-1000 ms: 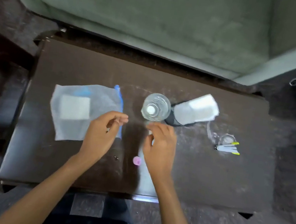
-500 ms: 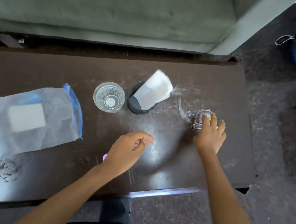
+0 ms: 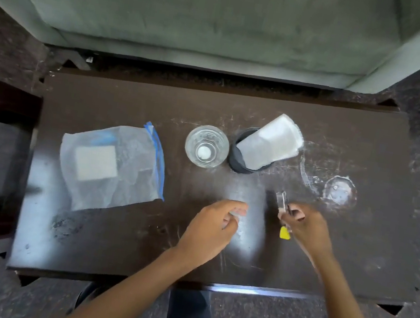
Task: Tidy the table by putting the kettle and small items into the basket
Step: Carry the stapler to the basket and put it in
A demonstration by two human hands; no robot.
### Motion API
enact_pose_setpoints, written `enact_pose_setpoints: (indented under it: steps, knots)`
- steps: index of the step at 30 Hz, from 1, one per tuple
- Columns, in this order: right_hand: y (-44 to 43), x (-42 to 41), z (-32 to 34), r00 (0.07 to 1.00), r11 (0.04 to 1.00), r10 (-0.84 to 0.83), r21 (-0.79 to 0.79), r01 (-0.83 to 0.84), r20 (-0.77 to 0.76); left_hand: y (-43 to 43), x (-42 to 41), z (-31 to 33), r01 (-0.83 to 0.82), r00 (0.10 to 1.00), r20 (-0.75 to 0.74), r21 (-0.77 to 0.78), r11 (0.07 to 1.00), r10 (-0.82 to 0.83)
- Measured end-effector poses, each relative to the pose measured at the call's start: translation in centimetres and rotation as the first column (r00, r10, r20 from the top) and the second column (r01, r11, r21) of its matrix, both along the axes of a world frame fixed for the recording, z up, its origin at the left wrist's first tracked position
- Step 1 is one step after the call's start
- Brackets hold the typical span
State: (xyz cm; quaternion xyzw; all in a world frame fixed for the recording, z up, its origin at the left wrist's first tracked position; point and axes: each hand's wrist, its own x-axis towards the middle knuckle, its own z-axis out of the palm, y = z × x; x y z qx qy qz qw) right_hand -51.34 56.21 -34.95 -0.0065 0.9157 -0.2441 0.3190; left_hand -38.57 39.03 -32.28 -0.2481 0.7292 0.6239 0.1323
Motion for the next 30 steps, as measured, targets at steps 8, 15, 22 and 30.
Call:
enact_pose_setpoints:
  steps: [8,15,22,30]
  knots:
    - [-10.6,9.3,6.0,0.977,0.913,-0.154,-0.358,0.197,0.146,-2.1,3.7,0.9,-0.178,0.984,0.062,0.343,0.922,0.167]
    - [-20.6,10.5,7.8,0.977,0.954,0.213,-0.219,-0.205,0.016,-9.9,8.7,0.8,-0.542,0.836,0.060,0.242,0.805,0.545]
    - [-35.5,7.4,1.6,0.716,0.765,0.581,-0.041,-0.643,-0.386,-17.9,10.0,0.1,-0.699,0.702,-0.002,0.191,0.689,0.712]
    - [-37.4,8.0,-1.1,0.653,0.663,0.748,0.160,-0.731,-0.119,-20.5,11.2,-2.6,-0.707,0.707,0.188,0.211,0.675,0.682]
